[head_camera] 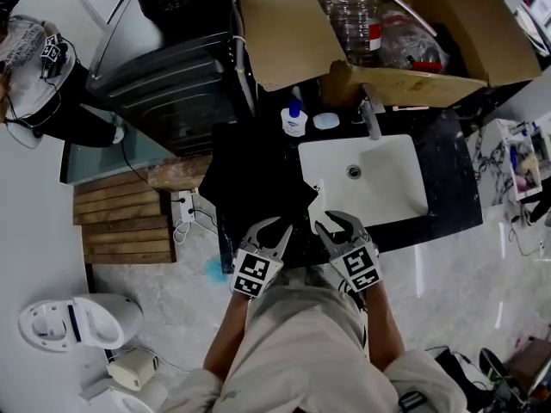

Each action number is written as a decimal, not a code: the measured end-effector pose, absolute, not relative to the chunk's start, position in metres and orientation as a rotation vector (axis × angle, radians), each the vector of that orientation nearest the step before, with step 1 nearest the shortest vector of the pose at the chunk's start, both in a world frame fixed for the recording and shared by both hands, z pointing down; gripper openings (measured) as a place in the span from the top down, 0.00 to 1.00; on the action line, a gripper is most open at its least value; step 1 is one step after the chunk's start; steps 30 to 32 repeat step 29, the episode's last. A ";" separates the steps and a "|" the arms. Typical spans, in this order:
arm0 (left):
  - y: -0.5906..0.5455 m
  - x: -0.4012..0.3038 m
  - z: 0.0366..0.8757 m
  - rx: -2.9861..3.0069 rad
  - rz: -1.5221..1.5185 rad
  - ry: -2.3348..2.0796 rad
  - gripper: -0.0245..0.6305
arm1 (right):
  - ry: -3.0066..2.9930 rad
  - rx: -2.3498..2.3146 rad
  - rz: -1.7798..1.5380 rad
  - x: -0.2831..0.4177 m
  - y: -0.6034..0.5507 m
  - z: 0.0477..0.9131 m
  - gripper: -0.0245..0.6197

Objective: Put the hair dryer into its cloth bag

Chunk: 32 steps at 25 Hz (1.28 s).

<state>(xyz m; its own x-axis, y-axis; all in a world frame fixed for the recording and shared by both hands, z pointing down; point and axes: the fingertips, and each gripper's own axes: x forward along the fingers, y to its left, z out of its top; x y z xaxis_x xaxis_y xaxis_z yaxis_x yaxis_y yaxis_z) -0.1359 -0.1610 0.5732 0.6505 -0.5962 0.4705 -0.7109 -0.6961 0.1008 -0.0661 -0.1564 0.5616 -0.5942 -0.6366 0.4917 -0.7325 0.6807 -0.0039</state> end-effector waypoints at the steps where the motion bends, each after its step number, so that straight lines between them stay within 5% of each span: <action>1: -0.164 -0.137 0.566 2.604 0.561 -1.075 0.84 | -2.442 1.074 0.270 -0.065 -0.157 0.556 0.78; 32: -0.180 -0.154 0.549 2.628 0.478 -1.198 0.85 | -2.464 1.090 0.241 -0.072 -0.161 0.543 0.78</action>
